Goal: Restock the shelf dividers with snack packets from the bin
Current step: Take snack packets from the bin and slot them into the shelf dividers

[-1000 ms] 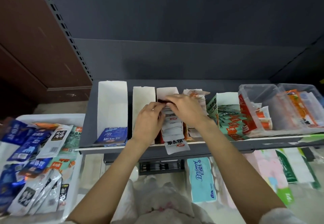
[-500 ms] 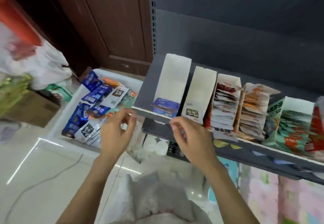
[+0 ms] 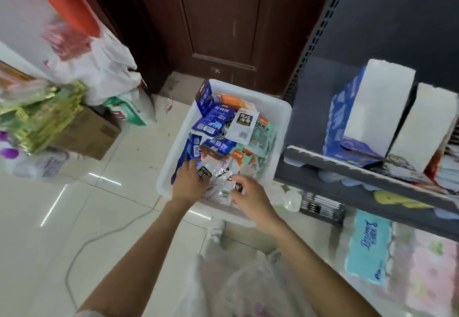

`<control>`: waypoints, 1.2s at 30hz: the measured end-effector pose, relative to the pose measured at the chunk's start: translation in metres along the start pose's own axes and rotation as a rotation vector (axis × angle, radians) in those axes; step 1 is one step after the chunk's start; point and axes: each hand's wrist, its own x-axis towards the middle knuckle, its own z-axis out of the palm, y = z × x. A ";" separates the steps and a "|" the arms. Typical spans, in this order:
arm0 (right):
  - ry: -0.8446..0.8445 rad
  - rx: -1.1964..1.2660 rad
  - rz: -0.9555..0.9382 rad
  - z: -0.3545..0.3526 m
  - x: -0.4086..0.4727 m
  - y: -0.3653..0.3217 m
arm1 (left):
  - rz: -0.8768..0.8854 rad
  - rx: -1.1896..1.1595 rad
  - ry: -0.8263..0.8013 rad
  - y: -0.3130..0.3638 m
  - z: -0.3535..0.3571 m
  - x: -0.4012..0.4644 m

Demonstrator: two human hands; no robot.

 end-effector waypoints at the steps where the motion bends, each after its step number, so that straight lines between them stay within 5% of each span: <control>1: 0.039 0.045 0.076 0.009 0.012 -0.002 | 0.014 0.051 -0.053 -0.003 0.005 0.009; 6: 0.257 0.184 0.402 0.038 0.055 0.004 | 0.050 0.101 -0.201 -0.009 0.023 0.039; 14: 0.293 0.393 0.675 0.069 0.074 0.008 | 0.125 0.335 -0.228 -0.019 0.038 0.054; 21: 0.376 0.403 0.638 0.068 0.077 -0.007 | 0.035 -0.172 -0.450 -0.012 0.023 0.058; 27: 0.394 0.795 0.561 0.035 0.029 -0.024 | -0.351 -0.879 -0.672 -0.009 -0.004 0.037; 36: 0.610 0.766 0.342 0.004 -0.046 -0.033 | -0.141 -1.082 -0.827 0.025 -0.032 -0.008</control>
